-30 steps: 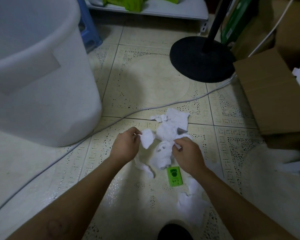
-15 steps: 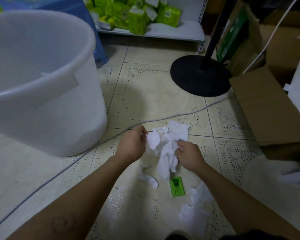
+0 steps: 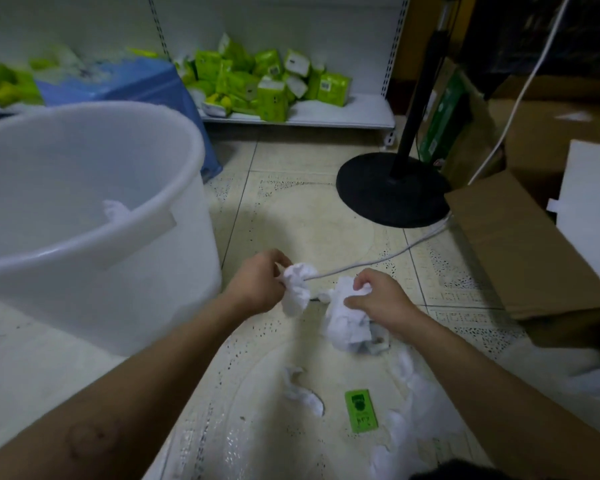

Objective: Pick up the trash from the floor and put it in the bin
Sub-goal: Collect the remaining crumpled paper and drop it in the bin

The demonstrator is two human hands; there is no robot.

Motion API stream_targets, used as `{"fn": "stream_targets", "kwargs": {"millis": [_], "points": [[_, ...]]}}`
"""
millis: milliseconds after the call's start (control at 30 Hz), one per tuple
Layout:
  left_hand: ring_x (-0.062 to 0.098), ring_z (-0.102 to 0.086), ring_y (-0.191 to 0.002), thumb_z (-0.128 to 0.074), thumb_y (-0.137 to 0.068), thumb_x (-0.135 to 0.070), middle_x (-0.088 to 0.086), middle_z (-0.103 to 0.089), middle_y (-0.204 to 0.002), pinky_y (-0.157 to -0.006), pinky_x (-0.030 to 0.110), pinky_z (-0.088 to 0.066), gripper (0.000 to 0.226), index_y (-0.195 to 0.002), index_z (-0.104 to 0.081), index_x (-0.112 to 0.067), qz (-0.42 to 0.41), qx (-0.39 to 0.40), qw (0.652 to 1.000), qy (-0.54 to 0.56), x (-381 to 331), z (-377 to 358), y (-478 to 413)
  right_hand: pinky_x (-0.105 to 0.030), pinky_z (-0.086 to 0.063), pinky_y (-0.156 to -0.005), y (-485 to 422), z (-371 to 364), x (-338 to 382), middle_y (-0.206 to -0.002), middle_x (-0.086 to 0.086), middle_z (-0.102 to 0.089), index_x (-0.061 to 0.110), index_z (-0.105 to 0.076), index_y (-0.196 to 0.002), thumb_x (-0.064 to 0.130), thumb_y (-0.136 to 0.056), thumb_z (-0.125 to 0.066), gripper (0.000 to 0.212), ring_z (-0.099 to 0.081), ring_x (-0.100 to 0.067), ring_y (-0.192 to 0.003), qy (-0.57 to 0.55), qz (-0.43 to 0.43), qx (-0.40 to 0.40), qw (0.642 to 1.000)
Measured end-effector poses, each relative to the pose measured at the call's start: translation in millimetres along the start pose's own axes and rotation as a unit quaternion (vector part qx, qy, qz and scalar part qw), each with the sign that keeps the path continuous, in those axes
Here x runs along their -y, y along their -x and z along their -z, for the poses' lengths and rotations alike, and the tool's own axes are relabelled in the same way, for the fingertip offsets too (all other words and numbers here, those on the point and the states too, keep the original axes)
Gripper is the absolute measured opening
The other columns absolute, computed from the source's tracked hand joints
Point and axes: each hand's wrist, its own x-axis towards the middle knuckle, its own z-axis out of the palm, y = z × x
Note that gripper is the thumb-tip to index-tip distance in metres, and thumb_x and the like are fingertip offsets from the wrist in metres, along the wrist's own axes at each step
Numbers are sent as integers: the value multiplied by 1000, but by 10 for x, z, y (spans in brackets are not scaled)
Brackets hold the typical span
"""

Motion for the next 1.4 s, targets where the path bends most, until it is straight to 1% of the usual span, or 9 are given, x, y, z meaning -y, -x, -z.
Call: {"fn": "stream_targets", "kwargs": {"millis": [100, 267, 467, 600, 833, 933, 1067, 1200, 1400], "points": [[19, -60, -72, -56, -87, -15, 8, -67, -85, -55, 23, -38, 12, -89, -67, -9, -44, -12, 996, -78, -196, 365, -85, -23, -46, -51, -67, 147, 340, -81, -4, -58, 21, -60, -78, 6, -83, -60, 16, -54, -17, -67, -9, 26, 14, 1000], [21, -60, -75, -54, -90, -18, 7, -66, -94, -64, 29, -46, 14, -100, -64, -15, -94, -32, 987, -130, -543, 983, -176, -20, -40, -48, -66, 303, 1004, -86, -4, -56, 17, -61, -78, 1, -91, -44, 26, -48, -13, -63, 36, 77, 41, 996], [34, -61, -91, -50, -84, -15, 14, -69, -96, -66, 29, -39, 17, -91, -65, -14, -149, -121, 952, -239, -612, 1779, -133, -24, -45, -52, -26, 384, 1937, -81, -14, -56, 12, -66, -83, -9, -81, -60, 22, -54, -21, -66, -48, 123, 72, 989], [29, -61, -92, -50, -87, -12, 11, -68, -106, -75, 32, -45, 27, -109, -67, -16, -84, -151, 962, -213, -233, 2262, -64, -36, -50, -69, -31, 194, 2508, -101, -16, -59, 15, -68, -83, -11, -77, -65, 27, -58, -32, -86, -96, 142, 100, 980], [23, -56, -107, -58, -84, -36, 5, -62, -125, -87, 28, -39, 42, -125, -60, -23, 23, -113, 979, -167, 560, 2752, 93, -18, -46, -48, -231, -732, 3289, -83, -7, -63, 17, -63, -74, -10, -82, -56, 29, -56, -16, -65, -160, 195, 57, 966], [25, -44, -129, -63, -84, -41, 6, -46, -145, -106, 36, -32, 70, -145, -33, -25, 56, -74, 979, -181, 848, 2823, 167, -28, -53, -66, -266, -1165, 3447, -107, -6, -66, 22, -69, -100, 15, -86, -65, 16, -62, -18, -84, -52, 240, 78, 966], [23, -41, -132, -53, -89, -16, 7, -43, -146, -107, 34, -32, 56, -143, -37, -22, 35, -161, 970, -176, 906, 2847, 193, -36, -40, -106, -214, -1316, 3425, -144, 4, -49, 38, -43, -141, 52, -85, -60, 60, -46, -20, -131, 287, 350, 23, 891], [22, -47, -126, -52, -89, -12, 5, -51, -140, -101, 32, -38, 48, -136, -47, -22, -57, -218, 962, -154, 560, 2692, 161, -35, -36, -109, -135, -831, 3276, -149, 5, -44, 39, -38, -143, 50, -86, -57, 61, -41, -18, -135, 355, 341, 43, 869], [14, -44, -128, -60, -85, -44, -1, -49, -141, -101, 21, -29, 58, -137, -44, -25, -212, -74, 966, -126, -241, 1724, 130, -44, -23, -117, 0, 18, 2398, -159, -6, -23, 35, -22, -150, 55, -79, -64, 84, -20, -23, -146, 409, 256, -16, 876]]}}
